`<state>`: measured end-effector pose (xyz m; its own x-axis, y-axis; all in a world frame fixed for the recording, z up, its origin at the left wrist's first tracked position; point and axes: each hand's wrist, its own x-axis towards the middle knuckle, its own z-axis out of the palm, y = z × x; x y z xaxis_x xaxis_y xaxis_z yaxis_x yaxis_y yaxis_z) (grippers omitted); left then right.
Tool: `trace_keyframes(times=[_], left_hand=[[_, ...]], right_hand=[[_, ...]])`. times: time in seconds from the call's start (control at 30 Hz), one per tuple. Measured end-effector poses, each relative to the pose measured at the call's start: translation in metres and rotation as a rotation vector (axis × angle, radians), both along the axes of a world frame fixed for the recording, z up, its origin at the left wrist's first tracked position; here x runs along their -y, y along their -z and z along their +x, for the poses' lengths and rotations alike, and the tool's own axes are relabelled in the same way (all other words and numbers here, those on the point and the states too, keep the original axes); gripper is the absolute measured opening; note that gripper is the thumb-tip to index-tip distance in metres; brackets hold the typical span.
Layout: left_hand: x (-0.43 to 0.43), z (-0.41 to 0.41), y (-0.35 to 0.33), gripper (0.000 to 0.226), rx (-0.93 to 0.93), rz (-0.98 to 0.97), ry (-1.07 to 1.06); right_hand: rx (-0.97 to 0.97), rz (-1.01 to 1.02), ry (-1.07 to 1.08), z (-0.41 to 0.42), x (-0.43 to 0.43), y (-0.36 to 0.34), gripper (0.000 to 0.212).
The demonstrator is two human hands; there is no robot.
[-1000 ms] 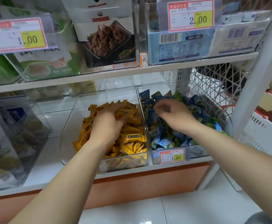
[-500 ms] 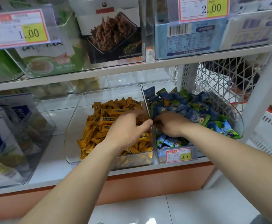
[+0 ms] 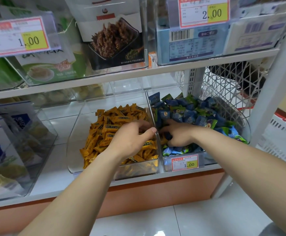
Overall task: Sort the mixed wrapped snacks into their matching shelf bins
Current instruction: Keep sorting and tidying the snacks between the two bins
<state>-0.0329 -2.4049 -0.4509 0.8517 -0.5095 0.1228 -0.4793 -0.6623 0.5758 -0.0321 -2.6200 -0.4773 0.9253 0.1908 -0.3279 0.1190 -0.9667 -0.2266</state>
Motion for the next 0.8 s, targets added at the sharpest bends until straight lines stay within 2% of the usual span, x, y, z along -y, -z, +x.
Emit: trace_keyframes(times=[0.17,0.27,0.33,0.43,0.5,0.57,0.67,0.73,0.8], left_hand=[[-0.001,0.001,0.001,0.042,-0.005,-0.001,0.001],[-0.002,0.002,0.001,0.042,-0.025,-0.020,0.006],[-0.002,0.003,0.000,0.038,-0.033,-0.041,0.007],[-0.001,0.002,-0.001,0.028,0.012,-0.092,-0.004],[0.002,0.001,-0.004,0.033,0.101,-0.120,-0.028],[0.008,-0.002,-0.009,0.043,0.168,-0.158,-0.034],[0.022,-0.012,-0.015,0.049,0.184,-0.265,0.022],[0.027,-0.016,-0.018,0.043,0.208,-0.306,0.004],[0.024,-0.014,-0.021,0.037,0.253,-0.249,-0.082]], right_hand=[[-0.060,0.128,-0.037,-0.004,0.003,-0.002,0.059],[-0.057,0.189,-0.023,-0.006,0.005,-0.004,0.034],[-0.013,0.249,-0.007,-0.007,0.007,-0.008,0.017],[0.156,0.369,0.097,-0.015,0.011,-0.017,0.021],[0.250,0.546,0.222,-0.026,0.013,-0.026,0.025],[0.285,0.854,0.299,-0.037,0.012,-0.039,0.017],[0.278,1.261,0.307,-0.048,0.003,-0.054,0.006],[0.227,1.407,0.318,-0.051,-0.002,-0.058,0.014],[0.261,1.372,0.362,-0.050,-0.003,-0.059,0.018]])
